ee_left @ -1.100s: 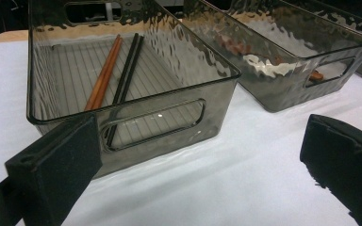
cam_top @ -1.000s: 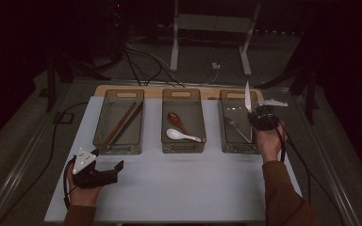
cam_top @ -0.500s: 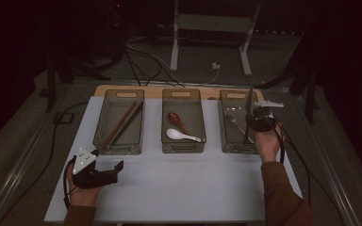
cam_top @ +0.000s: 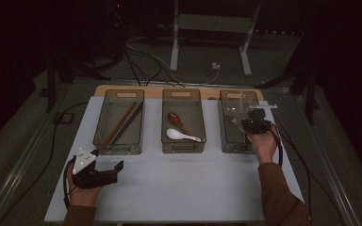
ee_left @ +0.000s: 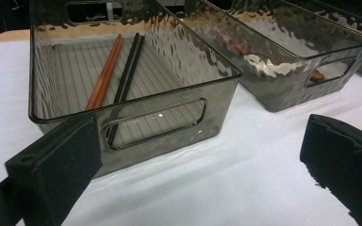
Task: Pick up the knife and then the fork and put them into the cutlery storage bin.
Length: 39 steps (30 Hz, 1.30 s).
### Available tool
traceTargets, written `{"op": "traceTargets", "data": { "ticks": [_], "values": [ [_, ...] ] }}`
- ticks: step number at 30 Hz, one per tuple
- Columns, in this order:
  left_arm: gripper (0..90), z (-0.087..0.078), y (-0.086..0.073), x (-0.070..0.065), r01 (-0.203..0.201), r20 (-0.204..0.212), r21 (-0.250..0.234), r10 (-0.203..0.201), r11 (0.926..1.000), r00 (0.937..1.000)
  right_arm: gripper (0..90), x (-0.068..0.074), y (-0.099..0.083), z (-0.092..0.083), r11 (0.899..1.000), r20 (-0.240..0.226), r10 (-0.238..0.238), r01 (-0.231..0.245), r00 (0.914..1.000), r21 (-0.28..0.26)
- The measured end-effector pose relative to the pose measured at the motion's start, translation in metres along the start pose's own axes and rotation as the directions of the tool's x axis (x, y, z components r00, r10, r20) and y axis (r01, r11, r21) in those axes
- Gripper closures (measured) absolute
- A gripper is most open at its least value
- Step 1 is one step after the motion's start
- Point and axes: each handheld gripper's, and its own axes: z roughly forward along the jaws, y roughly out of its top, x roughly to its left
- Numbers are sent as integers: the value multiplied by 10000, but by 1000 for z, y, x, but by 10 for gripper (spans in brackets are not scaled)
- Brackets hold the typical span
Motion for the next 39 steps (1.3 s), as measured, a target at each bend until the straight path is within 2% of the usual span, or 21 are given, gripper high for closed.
{"op": "traceTargets", "data": {
  "ticks": [11,22,23,25,27,30,32,35,39],
  "values": [
    [6,0,0,0,-2,4,7,2,10000,10000,804,3,-4,6,9996,-227,33,-27,9997,266],
    [6,0,0,0,-17,10,19,17,10000,10000,794,6,-3,6,9994,-556,-188,204,9983,272],
    [6,0,0,0,-20,4,16,20,10000,10000,751,5,-3,5,9997,-596,-121,132,9981,183],
    [6,0,0,0,-12,11,9,12,10000,10000,605,3,-2,2,9998,-819,124,-135,9966,-127],
    [6,0,0,0,-17,8,10,17,10000,10000,428,3,0,0,9994,-573,147,-165,9982,-307],
    [6,0,0,0,-1,3,-1,1,10000,10000,215,1,1,-2,9981,-706,495,-519,9963,-326],
    [6,0,0,0,-6,6,-1,6,10000,10000,144,0,1,-4,9976,-685,550,-577,9961,-377],
    [6,0,0,-1,-24,11,8,24,10000,10000,90,-1,0,-7,9969,-837,587,-629,9948,-483],
    [6,0,0,0,-26,2,-7,26,10000,10000,19,-1,-2,-14,9949,-1353,522,-632,9894,-782]
  ]
}}
